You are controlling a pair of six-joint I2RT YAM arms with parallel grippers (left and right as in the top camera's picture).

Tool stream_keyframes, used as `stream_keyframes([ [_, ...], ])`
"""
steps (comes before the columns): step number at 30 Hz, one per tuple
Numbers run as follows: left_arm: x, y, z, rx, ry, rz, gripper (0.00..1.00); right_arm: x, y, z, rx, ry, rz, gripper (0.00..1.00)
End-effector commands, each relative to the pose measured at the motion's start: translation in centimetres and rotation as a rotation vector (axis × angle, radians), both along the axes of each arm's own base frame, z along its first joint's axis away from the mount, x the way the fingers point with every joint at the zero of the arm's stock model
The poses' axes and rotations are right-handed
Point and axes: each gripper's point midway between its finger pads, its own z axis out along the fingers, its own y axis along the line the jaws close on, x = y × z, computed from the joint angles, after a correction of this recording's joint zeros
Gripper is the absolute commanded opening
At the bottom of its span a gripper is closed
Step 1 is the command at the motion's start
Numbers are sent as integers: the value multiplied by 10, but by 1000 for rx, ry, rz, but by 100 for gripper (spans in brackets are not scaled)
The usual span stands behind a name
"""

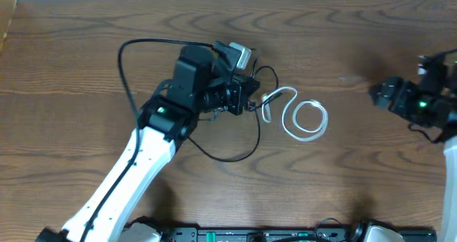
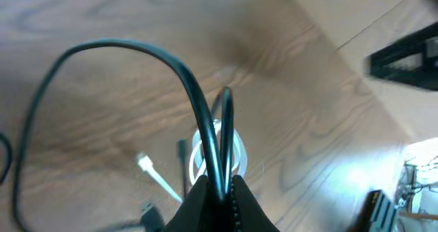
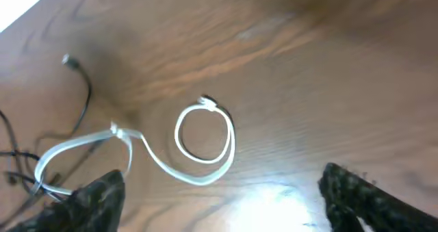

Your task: Untangle cables

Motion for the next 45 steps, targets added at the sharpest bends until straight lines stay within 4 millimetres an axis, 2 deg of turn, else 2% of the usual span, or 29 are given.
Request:
stream_keyframes([
  [1,-9,0,22,-54,-20,-8,7,6,47,-8,44,3,218,91],
  [9,-15,-1,32,-78,-35,-27,8,11,121,-43,1,53,566,90],
  [12,-17,-4,35,-92,-36,-41,7,11,153,-62,-21,63,714,93],
  [16,-17,-4,35,-92,-37,-41,8,15,182,-79,-41,51,832,95],
  [19,-17,-4,35,-92,-37,-41,8,25,199,-89,-75,16,882,89],
  [20,-17,-4,35,-92,-37,-41,7,30,203,-92,-91,3,888,85],
  [22,-17,-4,35,-92,-37,-41,8,37,207,-97,-122,-14,893,73],
  [23,-17,-4,35,-92,-37,-41,8,40,208,-99,-135,-21,893,63],
  [24,-17,-4,35,-92,-37,-41,7,44,207,-101,-156,-25,888,43],
  [25,-17,-3,35,-91,-37,-40,8,45,206,-102,-165,-23,884,29],
  [26,-17,-3,34,-90,-35,-39,7,45,204,-103,-176,-19,878,4],
  [29,-14,3,25,-51,-20,-5,8,42,202,-104,-173,-2,878,1],
  [36,-2,51,-38,232,110,238,8,38,188,-112,-223,70,820,1],
  [39,-4,57,-62,296,179,250,8,36,188,-112,-214,79,811,1],
  [43,-4,56,-95,351,273,235,8,40,187,-95,-191,63,749,1],
  [45,-4,56,-115,384,325,229,8,48,180,-70,-181,14,694,1],
])
